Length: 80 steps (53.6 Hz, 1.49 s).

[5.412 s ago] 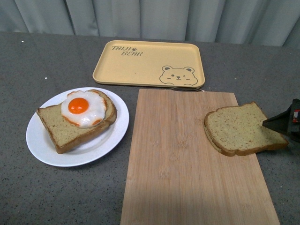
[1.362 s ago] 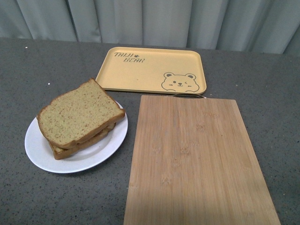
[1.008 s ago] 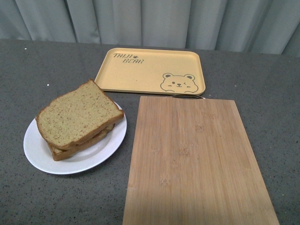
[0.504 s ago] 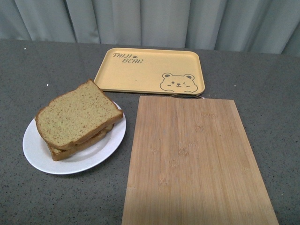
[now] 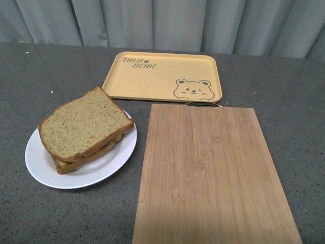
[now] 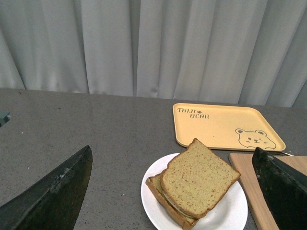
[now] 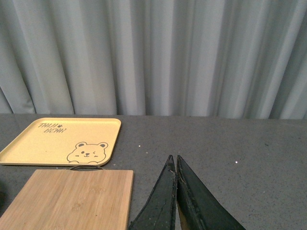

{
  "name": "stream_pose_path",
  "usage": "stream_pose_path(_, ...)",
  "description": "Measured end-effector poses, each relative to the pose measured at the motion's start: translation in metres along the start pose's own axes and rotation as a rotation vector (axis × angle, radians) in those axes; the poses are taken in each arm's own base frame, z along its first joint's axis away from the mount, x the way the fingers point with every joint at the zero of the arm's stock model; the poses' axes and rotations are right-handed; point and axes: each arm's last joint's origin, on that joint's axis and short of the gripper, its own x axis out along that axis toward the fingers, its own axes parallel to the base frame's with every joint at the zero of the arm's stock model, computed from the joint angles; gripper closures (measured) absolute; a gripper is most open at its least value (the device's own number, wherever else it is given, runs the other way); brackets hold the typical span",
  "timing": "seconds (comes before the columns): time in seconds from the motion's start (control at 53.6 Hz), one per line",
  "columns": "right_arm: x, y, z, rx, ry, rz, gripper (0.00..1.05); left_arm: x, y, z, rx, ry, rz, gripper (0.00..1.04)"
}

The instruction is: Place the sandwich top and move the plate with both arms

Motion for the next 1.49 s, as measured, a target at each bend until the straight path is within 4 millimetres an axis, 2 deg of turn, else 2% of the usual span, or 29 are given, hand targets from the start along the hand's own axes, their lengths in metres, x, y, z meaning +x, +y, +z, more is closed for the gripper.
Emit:
stream_pose_path(0.429, -0.013, 0.0, -0.003, -0.001, 0.005, 0.001, 1.03, 0.0, 0.0, 0.0, 0.0, 0.0, 0.0, 0.07)
stream_pose_path(0.467, -0.013, 0.0, -0.003, -0.002, 0.005, 0.0, 0.99, 0.0, 0.0, 0.0, 0.0, 0.0, 0.0, 0.07)
stream_pose_path(0.541, -0.013, 0.0, -0.003, -0.002, 0.006, 0.0, 0.83, 0.0, 0.0, 0.0, 0.0, 0.0, 0.0, 0.07)
stream_pose_path(0.69, -0.013, 0.0, -0.003, -0.002, 0.006, 0.0, 0.6, 0.0, 0.0, 0.0, 0.0, 0.0, 0.0, 0.07)
stream_pose_path(0.821, -0.013, 0.0, -0.003, -0.002, 0.006, 0.0, 0.35, 0.0, 0.0, 0.0, -0.003, 0.005, 0.002, 0.07)
stream_pose_path(0.896, -0.013, 0.0, -0.003, -0.002, 0.006, 0.0, 0.23, 0.003, 0.0, -0.003, -0.096, 0.172, 0.008, 0.07)
stream_pose_path(0.97, -0.013, 0.0, -0.003, -0.001, 0.006, 0.0, 0.07, 0.017, 0.0, -0.012, -0.252, 0.304, 0.045, 0.07)
stream_pose_path(1.194, -0.013, 0.0, -0.003, -0.002, 0.006, 0.0, 0.09, 0.065, 0.002, -0.025, -0.476, 0.437, 0.08, 0.07)
stream_pose_path(1.493, -0.013, 0.0, -0.003, -0.002, 0.006, 0.0, 0.09, 0.114, 0.006, -0.065, -0.604, 0.596, 0.118, 0.07)
